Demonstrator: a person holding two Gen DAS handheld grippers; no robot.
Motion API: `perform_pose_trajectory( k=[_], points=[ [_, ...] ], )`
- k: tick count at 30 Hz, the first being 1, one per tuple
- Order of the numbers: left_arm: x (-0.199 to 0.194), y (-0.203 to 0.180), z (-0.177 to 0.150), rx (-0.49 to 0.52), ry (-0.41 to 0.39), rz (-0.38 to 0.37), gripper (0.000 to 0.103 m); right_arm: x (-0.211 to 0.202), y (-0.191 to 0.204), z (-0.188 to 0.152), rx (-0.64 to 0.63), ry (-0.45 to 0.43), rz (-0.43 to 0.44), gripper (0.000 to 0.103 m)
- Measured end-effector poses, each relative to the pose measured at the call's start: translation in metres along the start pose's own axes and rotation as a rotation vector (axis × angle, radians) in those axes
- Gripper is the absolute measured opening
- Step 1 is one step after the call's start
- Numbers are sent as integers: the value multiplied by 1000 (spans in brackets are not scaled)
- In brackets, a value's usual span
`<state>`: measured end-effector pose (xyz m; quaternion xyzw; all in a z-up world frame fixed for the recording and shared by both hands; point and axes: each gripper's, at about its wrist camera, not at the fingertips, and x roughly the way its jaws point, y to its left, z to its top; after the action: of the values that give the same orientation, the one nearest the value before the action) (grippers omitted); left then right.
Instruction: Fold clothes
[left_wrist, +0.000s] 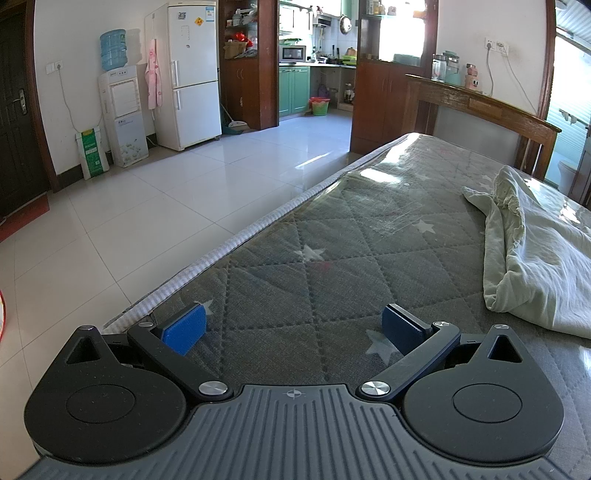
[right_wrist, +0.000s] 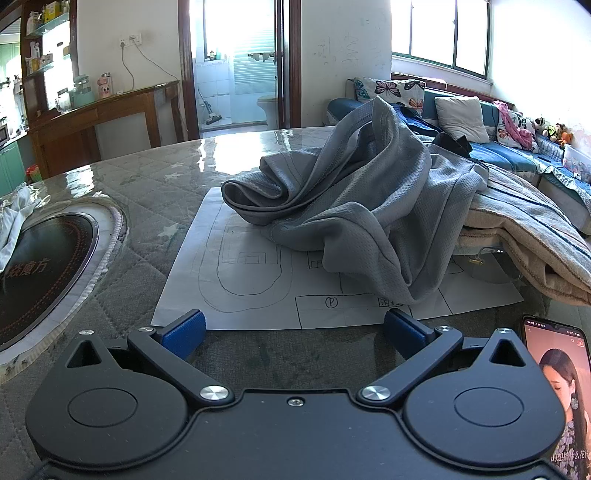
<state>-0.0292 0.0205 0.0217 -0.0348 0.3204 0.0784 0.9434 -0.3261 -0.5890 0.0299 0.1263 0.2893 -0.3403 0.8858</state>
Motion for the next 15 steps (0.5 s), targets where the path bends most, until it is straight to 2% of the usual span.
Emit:
perform_pose_trajectory(
  k=[15],
  points=[
    [1, 0, 1, 0, 0, 0, 102, 0, 1, 0, 0, 0, 0, 103]
  ],
)
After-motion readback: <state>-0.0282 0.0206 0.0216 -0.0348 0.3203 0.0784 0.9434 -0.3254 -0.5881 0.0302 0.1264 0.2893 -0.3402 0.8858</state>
